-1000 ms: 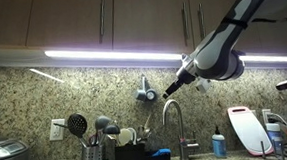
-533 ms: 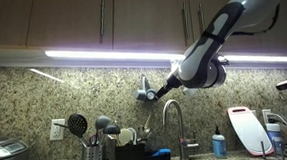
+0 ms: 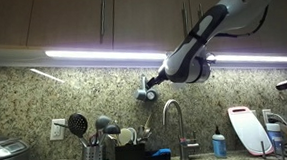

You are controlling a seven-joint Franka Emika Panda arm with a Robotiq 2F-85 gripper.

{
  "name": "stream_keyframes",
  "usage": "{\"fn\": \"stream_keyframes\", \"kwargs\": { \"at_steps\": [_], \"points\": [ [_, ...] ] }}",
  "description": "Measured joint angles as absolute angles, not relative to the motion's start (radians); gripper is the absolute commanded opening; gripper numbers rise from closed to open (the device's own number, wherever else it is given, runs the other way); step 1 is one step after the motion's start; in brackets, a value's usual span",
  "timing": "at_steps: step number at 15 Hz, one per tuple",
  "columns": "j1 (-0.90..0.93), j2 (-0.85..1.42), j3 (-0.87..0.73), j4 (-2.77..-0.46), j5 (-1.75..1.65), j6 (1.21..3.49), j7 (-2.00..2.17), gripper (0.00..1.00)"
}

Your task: Pick up the grey object above the sink and place it on the counter-top

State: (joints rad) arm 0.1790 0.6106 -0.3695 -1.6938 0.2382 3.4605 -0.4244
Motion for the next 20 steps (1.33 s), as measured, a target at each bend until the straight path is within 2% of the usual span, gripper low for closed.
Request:
{"fn": "stream_keyframes", "kwargs": {
  "at_steps": [5, 14, 20],
  "points": [
    [0.188, 0.664, -0.411, -1.626, 0.298, 3.460, -0.419, 1.00],
    [0.292, 0.837, -0.596, -1.551, 0.465, 3.460, -0.404, 1.00],
    [0.301, 0.863, -0.597, -1.551, 0.470, 3.460, -0.402, 1.00]
  ]
}}
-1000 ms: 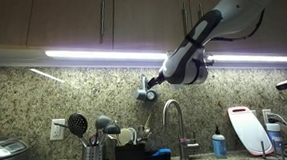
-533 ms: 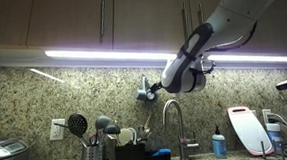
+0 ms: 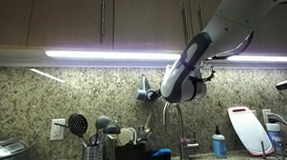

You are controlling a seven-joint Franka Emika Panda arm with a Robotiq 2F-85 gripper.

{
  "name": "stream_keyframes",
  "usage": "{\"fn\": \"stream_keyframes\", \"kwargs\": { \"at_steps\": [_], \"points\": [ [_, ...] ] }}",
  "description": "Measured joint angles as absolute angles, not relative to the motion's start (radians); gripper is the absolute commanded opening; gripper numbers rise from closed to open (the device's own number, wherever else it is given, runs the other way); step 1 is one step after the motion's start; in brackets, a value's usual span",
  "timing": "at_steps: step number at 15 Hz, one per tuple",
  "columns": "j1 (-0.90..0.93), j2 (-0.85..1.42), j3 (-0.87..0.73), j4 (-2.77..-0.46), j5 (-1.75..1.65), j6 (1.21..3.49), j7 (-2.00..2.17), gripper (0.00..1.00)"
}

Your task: Pick up the grey object above the sink and place it on the counter-top

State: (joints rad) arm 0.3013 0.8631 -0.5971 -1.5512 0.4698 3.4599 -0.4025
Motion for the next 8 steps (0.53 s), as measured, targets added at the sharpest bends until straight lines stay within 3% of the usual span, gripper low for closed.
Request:
{"fn": "stream_keyframes", "kwargs": {
  "at_steps": [8],
  "points": [
    [0.293, 0.936, -0.602, -1.417, 0.472, 3.460, -0.351, 1.00]
  ]
}}
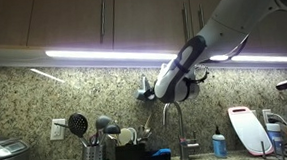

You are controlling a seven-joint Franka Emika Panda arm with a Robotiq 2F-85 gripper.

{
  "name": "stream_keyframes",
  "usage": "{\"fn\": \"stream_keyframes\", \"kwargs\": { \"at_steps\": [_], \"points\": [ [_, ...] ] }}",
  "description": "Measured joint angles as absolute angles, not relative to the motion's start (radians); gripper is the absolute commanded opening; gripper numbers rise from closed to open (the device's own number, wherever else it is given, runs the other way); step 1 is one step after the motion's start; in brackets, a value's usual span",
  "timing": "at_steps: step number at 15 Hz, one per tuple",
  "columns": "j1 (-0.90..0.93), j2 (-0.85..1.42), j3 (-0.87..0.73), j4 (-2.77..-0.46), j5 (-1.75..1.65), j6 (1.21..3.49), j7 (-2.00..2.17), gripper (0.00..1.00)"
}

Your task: Pick up the grey object above the sink and place it on the counter-top

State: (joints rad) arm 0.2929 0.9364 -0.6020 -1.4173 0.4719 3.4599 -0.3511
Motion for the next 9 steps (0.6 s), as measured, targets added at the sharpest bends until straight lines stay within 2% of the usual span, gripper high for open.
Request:
{"fn": "stream_keyframes", "kwargs": {
  "at_steps": [9],
  "points": [
    [0.273, 1.127, -0.700, -1.201, 0.540, 3.460, -0.249, 1.00]
  ]
}}
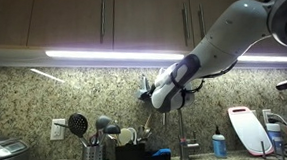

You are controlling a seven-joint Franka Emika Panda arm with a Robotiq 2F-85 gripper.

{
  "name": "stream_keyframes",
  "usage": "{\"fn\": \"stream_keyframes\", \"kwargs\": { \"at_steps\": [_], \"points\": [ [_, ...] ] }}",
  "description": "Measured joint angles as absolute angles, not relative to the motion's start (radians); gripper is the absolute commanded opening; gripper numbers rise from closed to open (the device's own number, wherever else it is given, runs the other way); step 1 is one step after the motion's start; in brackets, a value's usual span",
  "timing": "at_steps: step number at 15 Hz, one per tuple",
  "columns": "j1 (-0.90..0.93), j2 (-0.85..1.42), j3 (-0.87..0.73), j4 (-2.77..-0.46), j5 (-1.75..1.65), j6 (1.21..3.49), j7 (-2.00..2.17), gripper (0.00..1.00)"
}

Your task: Pick up the grey object above the sink and place it on the counter-top

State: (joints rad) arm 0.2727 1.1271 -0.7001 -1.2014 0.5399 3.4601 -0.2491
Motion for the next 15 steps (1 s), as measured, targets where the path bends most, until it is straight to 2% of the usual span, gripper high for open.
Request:
{"fn": "stream_keyframes", "kwargs": {
  "at_steps": [15],
  "points": [
    [0.327, 1.115, -0.746, -1.201, 0.556, 3.460, -0.233, 1.00]
  ]
}}
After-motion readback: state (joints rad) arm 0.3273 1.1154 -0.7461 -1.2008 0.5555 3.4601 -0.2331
